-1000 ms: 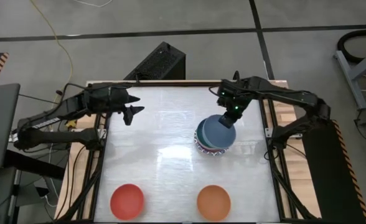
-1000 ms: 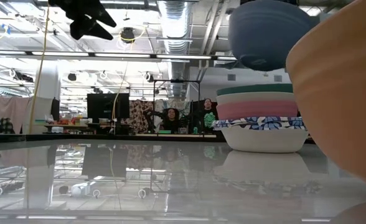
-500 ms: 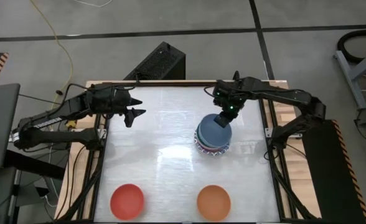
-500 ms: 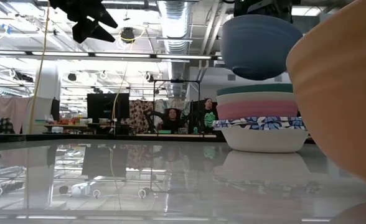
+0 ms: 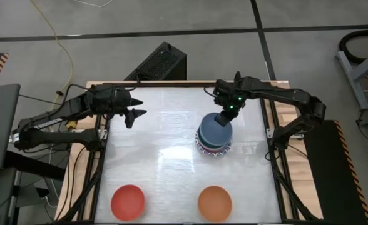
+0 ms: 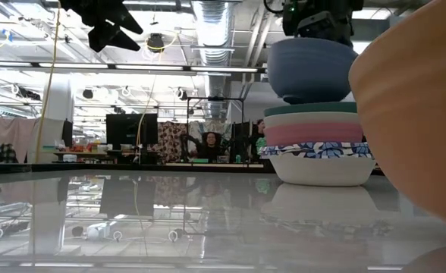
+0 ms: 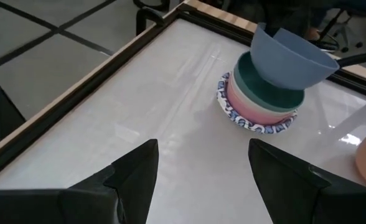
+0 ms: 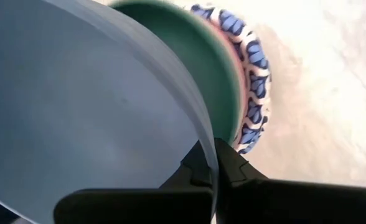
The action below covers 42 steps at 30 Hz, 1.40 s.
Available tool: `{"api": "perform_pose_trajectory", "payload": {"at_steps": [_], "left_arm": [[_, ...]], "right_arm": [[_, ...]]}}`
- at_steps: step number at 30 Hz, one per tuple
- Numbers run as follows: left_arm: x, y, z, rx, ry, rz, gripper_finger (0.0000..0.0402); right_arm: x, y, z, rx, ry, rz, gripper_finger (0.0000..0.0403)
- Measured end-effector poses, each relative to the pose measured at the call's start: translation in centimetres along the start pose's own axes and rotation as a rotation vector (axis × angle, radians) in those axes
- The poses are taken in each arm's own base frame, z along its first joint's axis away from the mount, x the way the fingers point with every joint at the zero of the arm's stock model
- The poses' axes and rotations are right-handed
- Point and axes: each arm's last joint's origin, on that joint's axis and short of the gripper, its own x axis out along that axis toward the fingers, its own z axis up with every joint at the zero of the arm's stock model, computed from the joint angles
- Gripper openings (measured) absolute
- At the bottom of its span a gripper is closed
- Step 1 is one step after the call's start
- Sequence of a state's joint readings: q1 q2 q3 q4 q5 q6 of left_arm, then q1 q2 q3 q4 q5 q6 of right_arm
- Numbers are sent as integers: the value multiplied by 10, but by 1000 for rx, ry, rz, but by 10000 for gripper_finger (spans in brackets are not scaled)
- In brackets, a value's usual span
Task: Nest bowls inside each other
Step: Stack the blue bowl on top of the dark green bowl
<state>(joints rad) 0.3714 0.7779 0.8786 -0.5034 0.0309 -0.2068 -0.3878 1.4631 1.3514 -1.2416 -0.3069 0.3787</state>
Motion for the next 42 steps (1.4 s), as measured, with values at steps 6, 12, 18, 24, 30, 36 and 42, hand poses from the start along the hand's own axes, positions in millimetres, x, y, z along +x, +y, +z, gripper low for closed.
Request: {"api": "perform_pose_trajectory", "payload": {"at_steps": [6, 12, 18, 24, 30, 36, 42], "left_arm": [[9, 6, -21, -57, -40, -38, 238], [11, 14, -44, -175, -107, -36, 238], [9, 17, -46, -182, -135, -28, 238], [9, 18, -46, -184, -135, -18, 238], [9, 18, -49, -184, -112, -17, 238], [9, 19, -49, -183, -107, -16, 238], [9, 19, -49, -171, -107, -15, 238]], "right_arm": [[13, -5, -4, -3, 31, -14, 4], [15, -7, -2, 7, 20, -12, 4], [15, -8, 0, 21, 9, -16, 5], [23, -9, 5, 32, 22, -36, 5], [28, -8, 7, 33, 35, -41, 19], [27, -7, 5, 50, 35, -42, 70], [27, -4, 3, 39, 46, -42, 116]]}}
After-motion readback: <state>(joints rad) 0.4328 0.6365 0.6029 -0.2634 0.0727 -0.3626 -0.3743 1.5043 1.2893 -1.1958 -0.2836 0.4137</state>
